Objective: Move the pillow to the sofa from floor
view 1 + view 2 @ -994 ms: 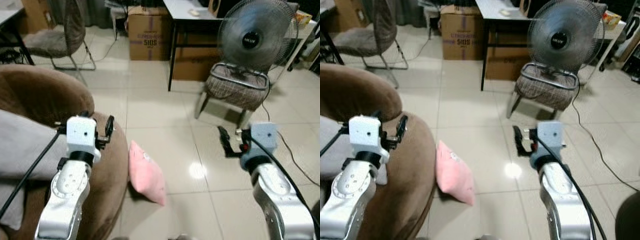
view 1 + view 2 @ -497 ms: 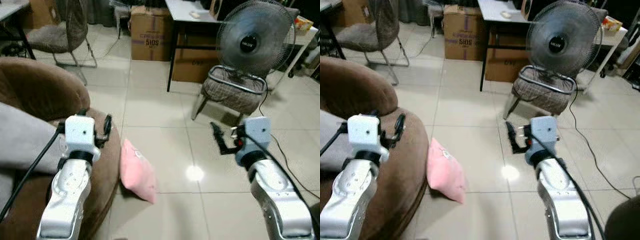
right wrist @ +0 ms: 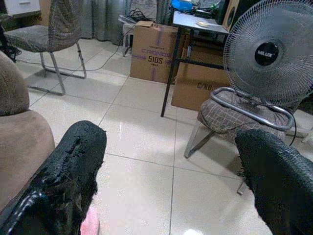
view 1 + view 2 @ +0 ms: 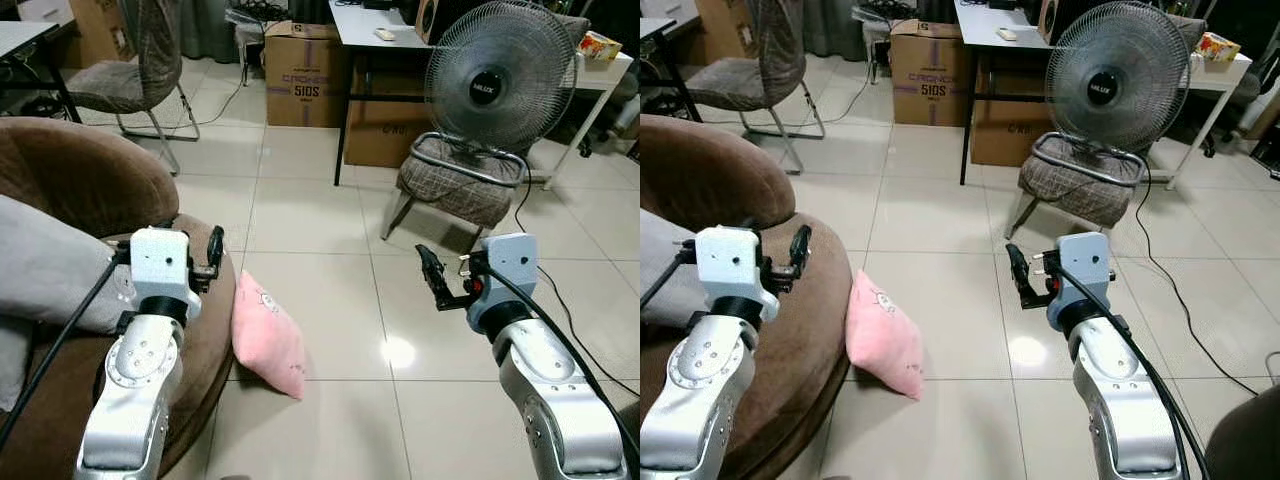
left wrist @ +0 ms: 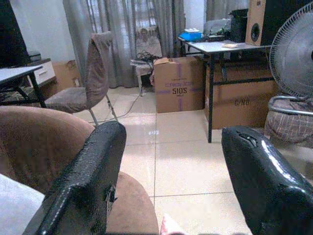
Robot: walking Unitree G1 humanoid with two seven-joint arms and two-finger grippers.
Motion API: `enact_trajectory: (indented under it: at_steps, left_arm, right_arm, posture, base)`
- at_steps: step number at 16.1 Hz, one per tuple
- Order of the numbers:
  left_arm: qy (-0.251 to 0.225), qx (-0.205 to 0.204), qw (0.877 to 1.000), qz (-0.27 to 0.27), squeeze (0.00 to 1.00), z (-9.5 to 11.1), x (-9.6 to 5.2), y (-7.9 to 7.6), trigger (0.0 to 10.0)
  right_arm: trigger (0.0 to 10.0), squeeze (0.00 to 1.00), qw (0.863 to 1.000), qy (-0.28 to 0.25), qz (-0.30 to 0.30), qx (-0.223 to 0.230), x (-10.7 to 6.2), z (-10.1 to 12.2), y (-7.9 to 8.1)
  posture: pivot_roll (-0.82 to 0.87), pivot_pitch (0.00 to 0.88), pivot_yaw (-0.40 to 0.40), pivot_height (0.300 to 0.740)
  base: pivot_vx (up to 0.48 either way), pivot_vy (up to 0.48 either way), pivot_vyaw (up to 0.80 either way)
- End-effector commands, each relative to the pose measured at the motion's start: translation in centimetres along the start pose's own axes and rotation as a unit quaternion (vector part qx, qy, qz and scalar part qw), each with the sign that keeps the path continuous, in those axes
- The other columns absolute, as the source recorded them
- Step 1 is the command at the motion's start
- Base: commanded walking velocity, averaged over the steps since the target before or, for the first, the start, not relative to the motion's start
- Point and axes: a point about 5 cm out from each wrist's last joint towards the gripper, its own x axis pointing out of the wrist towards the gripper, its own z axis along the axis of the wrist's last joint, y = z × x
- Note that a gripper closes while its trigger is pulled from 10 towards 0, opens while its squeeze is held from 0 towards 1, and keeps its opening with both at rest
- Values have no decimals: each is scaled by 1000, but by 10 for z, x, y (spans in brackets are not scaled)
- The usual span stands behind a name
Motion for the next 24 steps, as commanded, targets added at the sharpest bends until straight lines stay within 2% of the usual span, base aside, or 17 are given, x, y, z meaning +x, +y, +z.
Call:
enact_trajectory:
  at_steps: [1,3,8,9,11,24]
  left_arm:
    - [-3,-2,1000,4,0,3,3,2,10000]
    - [-2,-5,1000,7,0,3,3,2,10000]
    - [-6,-4,1000,11,0,5,5,4,10000]
    - [-6,-3,1000,13,0,5,5,5,10000]
    - [-5,-1,1000,14,0,5,5,7,10000]
    - [-6,8,1000,16,0,5,7,11,10000]
  right_arm:
    - [10000,0,1000,4,14,-6,3,1,4]
    - [10000,0,1000,4,16,-5,4,1,5]
    - [10000,0,1000,-1,19,-10,5,2,5]
    - [10000,0,999,3,35,-18,6,2,8]
    - [10000,0,998,8,50,-35,6,1,11]
    - [10000,0,998,2,57,-6,7,0,13]
  posture:
    - [53,0,-42,740]
    - [52,0,-42,740]
    - [56,0,-42,740]
    - [59,0,-43,740]
    - [61,0,-42,740]
    - [63,0,-34,740]
  base:
    - [304,0,-800]
    - [315,0,-800]
    - [341,0,0]
    - [368,0,0]
    - [366,0,800]
    - [365,0,62]
